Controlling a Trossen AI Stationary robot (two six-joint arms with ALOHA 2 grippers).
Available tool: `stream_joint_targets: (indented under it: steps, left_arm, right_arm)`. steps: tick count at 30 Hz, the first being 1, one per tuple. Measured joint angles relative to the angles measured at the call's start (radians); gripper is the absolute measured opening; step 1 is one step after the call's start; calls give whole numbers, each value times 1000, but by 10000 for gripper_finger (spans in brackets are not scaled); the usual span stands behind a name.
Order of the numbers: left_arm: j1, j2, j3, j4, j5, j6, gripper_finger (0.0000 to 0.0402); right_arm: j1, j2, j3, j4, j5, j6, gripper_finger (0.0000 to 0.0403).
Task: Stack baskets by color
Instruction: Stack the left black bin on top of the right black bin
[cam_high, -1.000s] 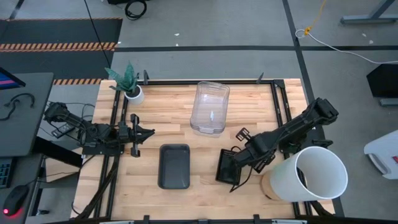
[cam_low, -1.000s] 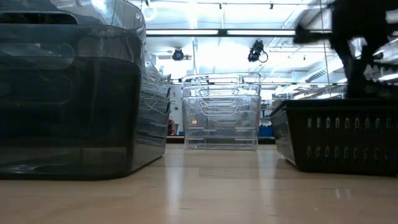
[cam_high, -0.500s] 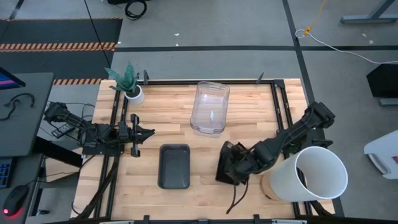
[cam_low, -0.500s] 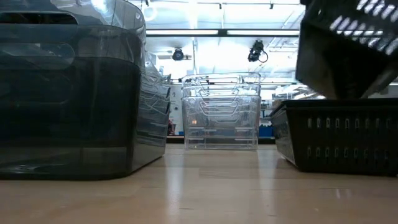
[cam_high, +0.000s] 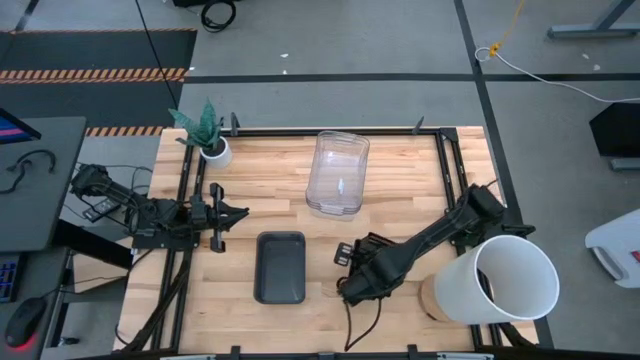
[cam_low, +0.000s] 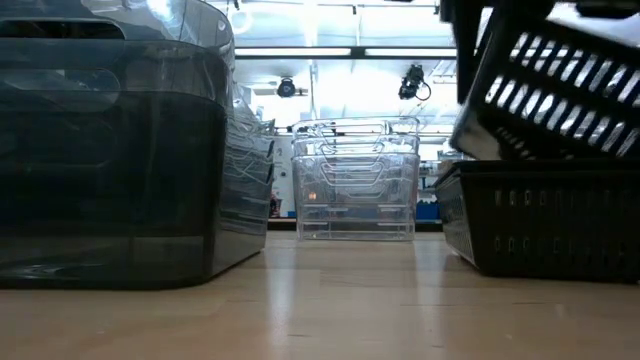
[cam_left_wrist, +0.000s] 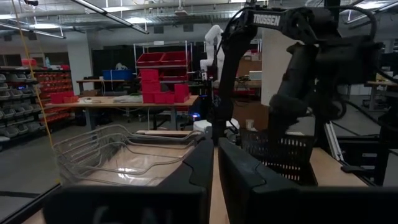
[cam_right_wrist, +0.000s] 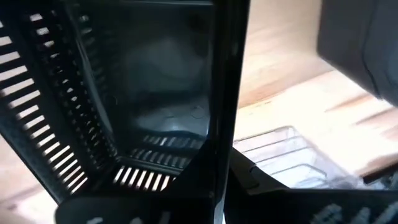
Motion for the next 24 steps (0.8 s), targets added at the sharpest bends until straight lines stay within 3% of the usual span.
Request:
stream_joint_targets:
  steps: [12, 24]
  left_arm:
    - [0, 0, 0, 0, 0, 0, 28]
    - [0, 0, 0, 0, 0, 0, 38]
  right_arm:
    - [-45, 126, 4, 5, -59, -61, 26]
    - [-56, 116, -6, 57, -116, 94, 120]
